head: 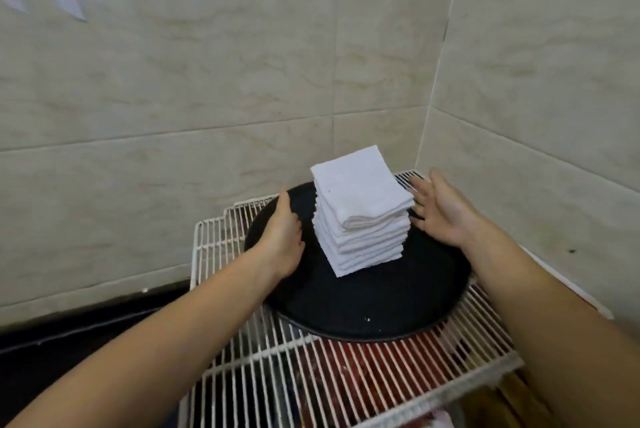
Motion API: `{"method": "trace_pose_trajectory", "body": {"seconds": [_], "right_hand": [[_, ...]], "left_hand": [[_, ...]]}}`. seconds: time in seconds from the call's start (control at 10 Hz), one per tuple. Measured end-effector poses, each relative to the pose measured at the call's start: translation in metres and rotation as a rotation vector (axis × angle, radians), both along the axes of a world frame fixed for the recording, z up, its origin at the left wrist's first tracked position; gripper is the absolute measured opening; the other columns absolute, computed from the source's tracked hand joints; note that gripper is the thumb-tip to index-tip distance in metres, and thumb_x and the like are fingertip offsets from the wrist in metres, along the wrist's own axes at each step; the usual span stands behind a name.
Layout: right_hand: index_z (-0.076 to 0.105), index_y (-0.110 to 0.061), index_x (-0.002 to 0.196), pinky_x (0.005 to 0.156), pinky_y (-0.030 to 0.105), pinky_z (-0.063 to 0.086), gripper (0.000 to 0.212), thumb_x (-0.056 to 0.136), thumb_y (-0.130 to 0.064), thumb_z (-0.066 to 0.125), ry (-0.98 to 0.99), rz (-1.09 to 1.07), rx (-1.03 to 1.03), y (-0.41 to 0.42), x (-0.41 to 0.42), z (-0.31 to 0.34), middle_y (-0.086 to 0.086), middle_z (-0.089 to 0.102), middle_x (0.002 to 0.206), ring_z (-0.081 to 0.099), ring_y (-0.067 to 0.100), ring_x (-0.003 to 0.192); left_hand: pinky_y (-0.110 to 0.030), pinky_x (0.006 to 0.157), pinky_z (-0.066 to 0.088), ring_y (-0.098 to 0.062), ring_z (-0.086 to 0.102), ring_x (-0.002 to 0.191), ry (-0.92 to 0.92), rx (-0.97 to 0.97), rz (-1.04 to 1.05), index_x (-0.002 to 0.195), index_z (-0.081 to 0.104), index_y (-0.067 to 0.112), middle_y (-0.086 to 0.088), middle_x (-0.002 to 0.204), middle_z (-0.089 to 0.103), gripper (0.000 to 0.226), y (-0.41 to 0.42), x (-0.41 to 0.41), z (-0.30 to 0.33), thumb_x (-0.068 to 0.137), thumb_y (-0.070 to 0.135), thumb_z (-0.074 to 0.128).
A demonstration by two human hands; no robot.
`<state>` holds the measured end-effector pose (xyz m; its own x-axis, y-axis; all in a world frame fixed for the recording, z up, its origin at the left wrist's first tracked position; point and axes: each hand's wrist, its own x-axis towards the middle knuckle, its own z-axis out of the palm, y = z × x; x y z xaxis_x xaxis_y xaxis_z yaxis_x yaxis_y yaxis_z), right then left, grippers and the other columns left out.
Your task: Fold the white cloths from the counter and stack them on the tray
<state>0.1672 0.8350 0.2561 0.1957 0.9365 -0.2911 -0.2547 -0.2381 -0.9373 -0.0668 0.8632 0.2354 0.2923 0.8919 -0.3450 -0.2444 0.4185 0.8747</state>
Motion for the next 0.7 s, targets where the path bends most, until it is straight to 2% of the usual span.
{"method": "trace_pose_trajectory", "body": {"seconds": [0.1,0.2,0.3,0.4,0.5,0.6,0.7], "right_hand": [[0.056,-0.027,0.129,0.104,0.037,0.036,0.063,0.095,-0.063,0.018,-0.016,0.23,0.003,0.016,-0.008,-0.011,0.002,0.063,0.127,0.054,0.023,0.12],[0.067,-0.023,0.1,0.075,0.033,0.048,0.053,0.096,-0.059,0.029,0.012,0.282,-0.011,0.023,-0.018,-0.016,0.005,0.071,0.1,0.064,0.022,0.091],[0.069,-0.017,0.106,0.078,0.034,0.05,0.057,0.093,-0.062,0.037,0.045,0.351,0.013,0.026,-0.027,-0.016,0.01,0.071,0.108,0.066,0.026,0.096],[0.068,-0.015,0.113,0.083,0.036,0.051,0.063,0.092,-0.064,0.034,0.067,0.371,0.02,0.03,-0.029,-0.018,0.013,0.07,0.113,0.064,0.029,0.103],[0.067,-0.015,0.114,0.08,0.036,0.051,0.064,0.092,-0.065,0.034,0.089,0.382,0.011,0.027,-0.026,-0.018,0.013,0.07,0.111,0.065,0.029,0.102],[0.068,-0.019,0.107,0.074,0.033,0.05,0.057,0.094,-0.062,0.033,0.058,0.365,-0.003,0.025,-0.021,-0.02,0.008,0.072,0.104,0.066,0.024,0.093],[0.058,-0.022,0.121,0.078,0.033,0.046,0.057,0.096,-0.06,0.023,-0.069,0.353,0.002,0.019,-0.006,-0.01,0.008,0.063,0.11,0.059,0.021,0.089]], "left_hand": [[-0.029,0.094,0.04,-0.02,0.047,0.129,0.024,-0.025,0.049,0.139,0.045,0.012,-0.003,0.143,0.047,0.066,-0.019,0.025,0.006,0.098,0.057,0.02],[-0.036,0.088,0.053,-0.028,0.064,0.106,-0.009,-0.04,0.031,0.12,0.065,0.016,-0.007,0.12,0.067,0.062,-0.01,0.04,0.009,0.096,0.059,0.026],[-0.04,0.092,0.052,-0.03,0.065,0.106,-0.01,-0.046,0.04,0.108,0.07,0.02,-0.008,0.114,0.07,0.052,-0.001,0.039,0.014,0.089,0.058,0.04],[-0.038,0.09,0.052,-0.029,0.066,0.102,0.031,-0.05,0.034,0.1,0.069,0.02,-0.007,0.114,0.07,0.042,-0.004,0.041,0.021,0.083,0.054,0.05],[-0.04,0.097,0.049,-0.03,0.064,0.106,0.056,-0.066,0.056,0.105,0.069,0.02,-0.007,0.118,0.068,0.044,-0.008,0.044,0.023,0.081,0.054,0.053],[-0.04,0.096,0.049,-0.029,0.064,0.108,0.018,-0.116,0.098,0.114,0.066,0.015,-0.009,0.123,0.066,0.057,-0.012,0.04,0.021,0.088,0.058,0.039],[-0.037,0.098,0.041,-0.026,0.052,0.121,0.139,-0.124,0.2,0.133,0.047,0.008,-0.013,0.141,0.049,0.078,-0.019,0.028,0.017,0.091,0.067,0.018]]}}
